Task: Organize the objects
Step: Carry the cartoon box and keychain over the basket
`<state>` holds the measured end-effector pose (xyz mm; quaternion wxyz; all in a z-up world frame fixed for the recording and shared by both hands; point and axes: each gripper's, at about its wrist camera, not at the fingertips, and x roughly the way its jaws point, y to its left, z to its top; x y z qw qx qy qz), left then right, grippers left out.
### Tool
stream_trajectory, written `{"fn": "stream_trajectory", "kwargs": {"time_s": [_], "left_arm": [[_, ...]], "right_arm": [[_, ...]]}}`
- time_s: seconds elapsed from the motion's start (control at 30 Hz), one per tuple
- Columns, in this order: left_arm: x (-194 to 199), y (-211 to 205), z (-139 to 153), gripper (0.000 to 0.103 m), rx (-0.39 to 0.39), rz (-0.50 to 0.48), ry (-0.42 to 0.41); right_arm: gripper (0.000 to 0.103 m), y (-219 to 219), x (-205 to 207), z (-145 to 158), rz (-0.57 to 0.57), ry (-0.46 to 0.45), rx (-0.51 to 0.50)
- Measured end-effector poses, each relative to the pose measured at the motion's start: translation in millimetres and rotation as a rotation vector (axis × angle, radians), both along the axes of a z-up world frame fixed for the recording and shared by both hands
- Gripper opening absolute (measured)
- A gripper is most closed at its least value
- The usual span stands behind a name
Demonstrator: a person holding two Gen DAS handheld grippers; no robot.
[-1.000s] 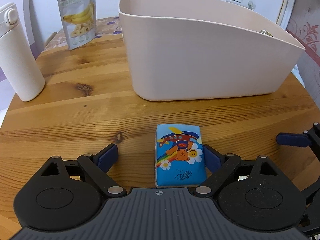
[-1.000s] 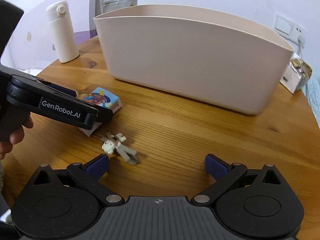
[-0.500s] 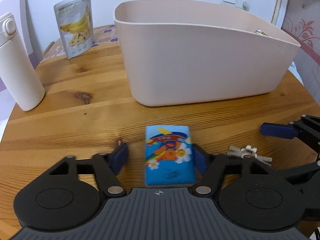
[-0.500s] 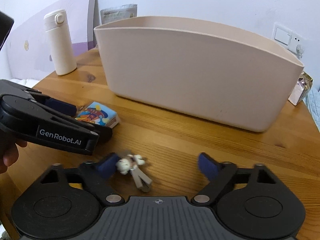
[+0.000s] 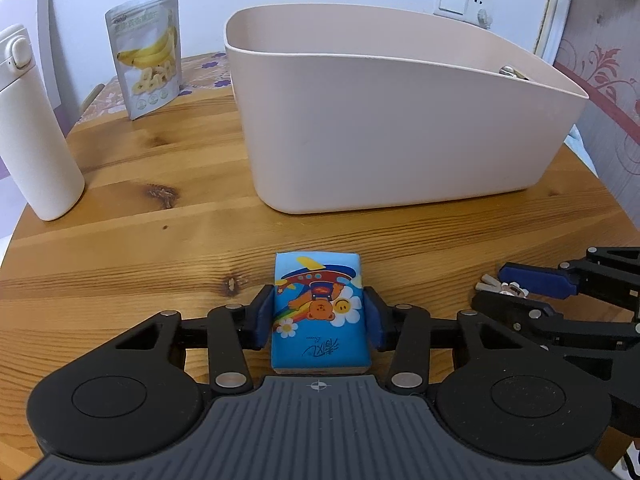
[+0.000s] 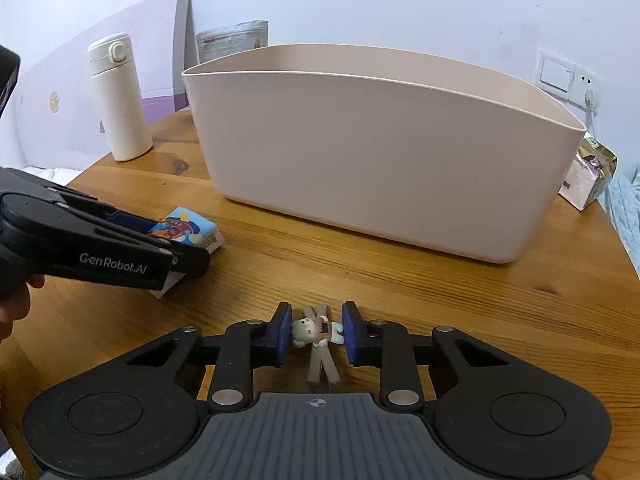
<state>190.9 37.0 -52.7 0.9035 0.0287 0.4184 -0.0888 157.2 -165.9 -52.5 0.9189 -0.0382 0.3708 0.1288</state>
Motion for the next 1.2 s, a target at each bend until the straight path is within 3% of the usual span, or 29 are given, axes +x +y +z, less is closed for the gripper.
{"fn": "stream_trajectory", "kwargs": {"time_s": [0.5,1.2], "left_arm": [[-15.4,-0.1,15.8,0.046,-0.002,-0.026,-0.039],[-34.7,-1.7,79.8,0.046,-0.010,-0.057,-0.212]], "right_arm": [[0.021,-11.1,-12.6,9.0,-0.003,-0.027,0.012],[0.021,-51.3,-31.4,68.2,-0.091,-0.171,0.032]]}}
